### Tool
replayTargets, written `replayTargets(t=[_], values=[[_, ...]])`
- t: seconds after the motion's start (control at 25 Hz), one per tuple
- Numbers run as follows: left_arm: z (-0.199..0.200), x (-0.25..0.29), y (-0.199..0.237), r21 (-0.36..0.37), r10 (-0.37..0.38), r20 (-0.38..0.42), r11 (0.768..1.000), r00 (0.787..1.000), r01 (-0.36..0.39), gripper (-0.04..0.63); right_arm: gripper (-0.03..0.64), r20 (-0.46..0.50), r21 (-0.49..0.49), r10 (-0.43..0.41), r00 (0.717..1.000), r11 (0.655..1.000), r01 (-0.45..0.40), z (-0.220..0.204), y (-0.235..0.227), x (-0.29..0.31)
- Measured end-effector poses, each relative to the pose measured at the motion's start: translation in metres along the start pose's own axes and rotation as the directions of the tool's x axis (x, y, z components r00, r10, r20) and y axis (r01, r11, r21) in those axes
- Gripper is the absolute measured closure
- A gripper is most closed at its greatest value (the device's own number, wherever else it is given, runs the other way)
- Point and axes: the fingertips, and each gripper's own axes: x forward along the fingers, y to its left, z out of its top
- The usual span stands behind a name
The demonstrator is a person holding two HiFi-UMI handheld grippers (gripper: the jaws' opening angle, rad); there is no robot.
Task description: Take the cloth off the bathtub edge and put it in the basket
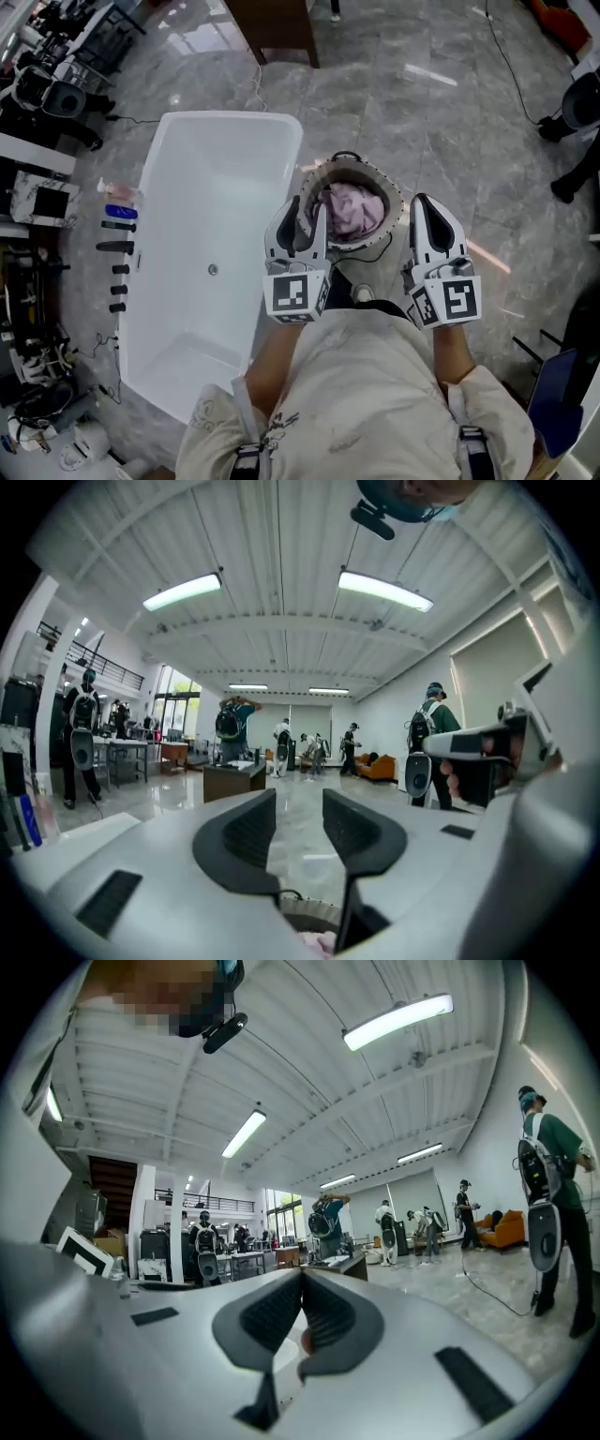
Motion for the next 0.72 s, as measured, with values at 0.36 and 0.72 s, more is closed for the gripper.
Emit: replayTargets(t=[0.36, 0.72], values=[[0.069, -0.083, 0.035, -0.018, 0.223, 0.160, 0.975, 0.962, -0.223, 0.580, 0.627, 0.106, -0.051, 0.150, 0.983, 0.988, -0.145, 0.058, 0.053, 0.001], [0.079, -0.197, 0.086, 0.038, 0.521, 0.178, 0.844, 0.835, -0.535, 0.586, 0.627, 0.095, -0.048, 0.441, 0.892, 0.897, -0.439, 0.055, 0.160, 0.027]])
